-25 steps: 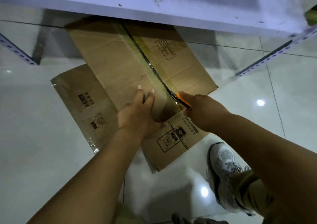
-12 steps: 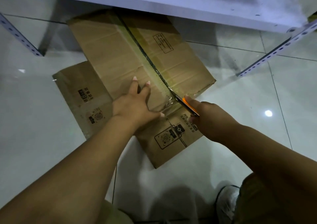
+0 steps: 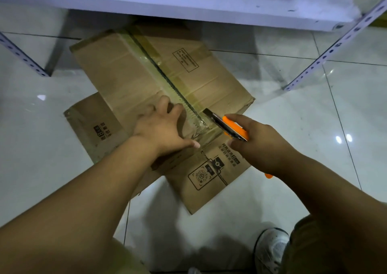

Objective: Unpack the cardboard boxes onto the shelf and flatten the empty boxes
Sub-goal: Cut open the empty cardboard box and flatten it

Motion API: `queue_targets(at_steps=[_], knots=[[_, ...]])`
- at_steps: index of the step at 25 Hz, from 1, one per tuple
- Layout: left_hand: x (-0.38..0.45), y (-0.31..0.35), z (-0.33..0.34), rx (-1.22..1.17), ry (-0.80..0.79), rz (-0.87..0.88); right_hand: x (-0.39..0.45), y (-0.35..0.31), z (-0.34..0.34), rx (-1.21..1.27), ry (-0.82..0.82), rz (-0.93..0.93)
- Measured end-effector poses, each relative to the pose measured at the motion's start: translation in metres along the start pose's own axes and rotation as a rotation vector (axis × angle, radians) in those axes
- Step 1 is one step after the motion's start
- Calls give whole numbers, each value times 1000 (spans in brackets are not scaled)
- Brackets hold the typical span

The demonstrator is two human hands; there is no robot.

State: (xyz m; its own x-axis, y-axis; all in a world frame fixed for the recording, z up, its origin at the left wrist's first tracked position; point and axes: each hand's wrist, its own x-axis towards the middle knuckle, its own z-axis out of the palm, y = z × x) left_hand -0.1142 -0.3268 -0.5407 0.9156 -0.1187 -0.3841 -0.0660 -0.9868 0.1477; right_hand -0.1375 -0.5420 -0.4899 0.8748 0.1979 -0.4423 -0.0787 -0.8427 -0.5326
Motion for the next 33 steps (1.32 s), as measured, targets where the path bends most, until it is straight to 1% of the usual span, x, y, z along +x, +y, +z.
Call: queue_targets(at_steps=[4, 7, 10, 14, 20, 25, 28, 31, 33], knots=[[15, 9, -6, 63, 25, 167, 13, 3, 0, -82, 101, -2], [22, 12, -4, 58, 38, 188, 26, 4, 4, -94, 85, 20], [30, 11, -6, 61, 8, 207, 35, 7, 6, -65, 36, 45], [34, 7, -9, 62, -54, 213, 44, 9, 10, -40, 12, 51], [39, 11, -12, 81, -7, 230, 49, 14, 13, -56, 0, 45], [40, 10, -4, 109, 12, 187, 55, 18, 13, -18, -12, 12], [38, 10, -3, 69, 37, 152, 56, 22, 13, 34, 41, -12], [35, 12, -2, 10, 69, 161, 52, 24, 9, 86, 113, -49], [34, 14, 0, -33, 90, 166, 48, 26, 8, 96, 98, -32]])
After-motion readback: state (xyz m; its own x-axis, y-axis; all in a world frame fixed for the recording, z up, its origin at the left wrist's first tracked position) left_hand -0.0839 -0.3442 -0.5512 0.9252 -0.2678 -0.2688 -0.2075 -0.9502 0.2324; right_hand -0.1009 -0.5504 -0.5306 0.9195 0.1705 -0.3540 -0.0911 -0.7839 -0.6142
